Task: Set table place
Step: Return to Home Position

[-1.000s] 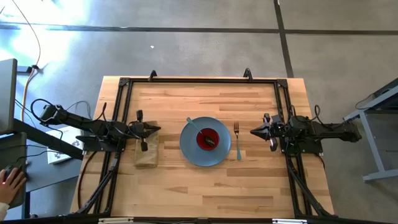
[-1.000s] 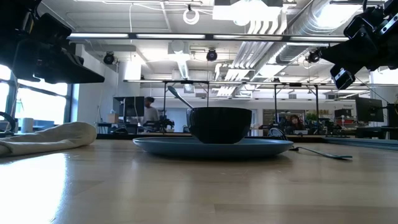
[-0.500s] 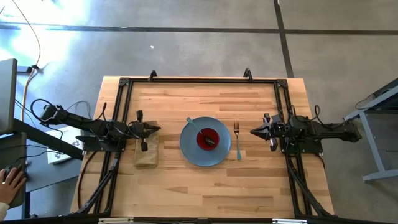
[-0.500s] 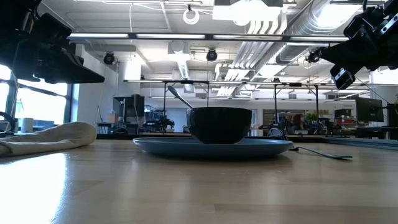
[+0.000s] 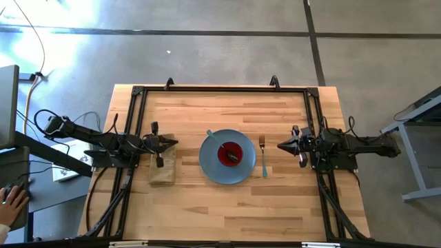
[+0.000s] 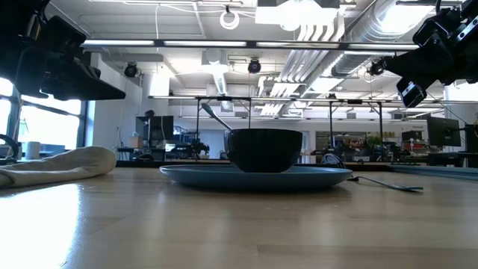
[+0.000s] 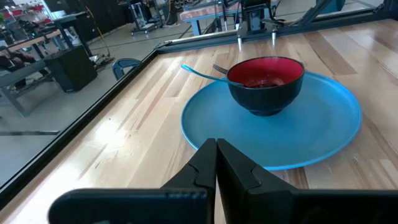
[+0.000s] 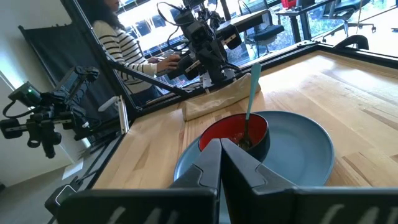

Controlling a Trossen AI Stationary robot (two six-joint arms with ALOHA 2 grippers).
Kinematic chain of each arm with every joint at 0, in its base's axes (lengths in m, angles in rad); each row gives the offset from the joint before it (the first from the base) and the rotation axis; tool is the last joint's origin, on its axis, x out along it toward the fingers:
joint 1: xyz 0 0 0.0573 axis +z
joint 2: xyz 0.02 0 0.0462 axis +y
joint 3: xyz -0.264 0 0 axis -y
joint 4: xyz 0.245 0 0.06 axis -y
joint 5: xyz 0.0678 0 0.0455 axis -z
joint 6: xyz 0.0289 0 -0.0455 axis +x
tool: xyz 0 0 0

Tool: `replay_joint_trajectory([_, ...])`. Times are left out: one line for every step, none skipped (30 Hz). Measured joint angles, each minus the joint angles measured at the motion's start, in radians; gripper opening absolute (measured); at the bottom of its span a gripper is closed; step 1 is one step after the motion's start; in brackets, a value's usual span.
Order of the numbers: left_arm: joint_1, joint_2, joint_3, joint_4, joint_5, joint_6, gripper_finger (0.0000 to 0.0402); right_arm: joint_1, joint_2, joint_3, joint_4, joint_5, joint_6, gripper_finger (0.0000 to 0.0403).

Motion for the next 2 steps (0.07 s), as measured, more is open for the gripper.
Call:
replay_joint_trajectory([0.0, 0.0, 0.0, 0.0, 0.0, 0.0, 0.0001, 0.0, 0.0, 0.0, 0.0, 0.0, 0.0, 0.0])
replay_joint_trajectory([0.0, 0.0, 0.0, 0.0, 0.0, 0.0, 0.0001, 0.0, 0.0, 0.0, 0.0, 0.0, 0.0, 0.0])
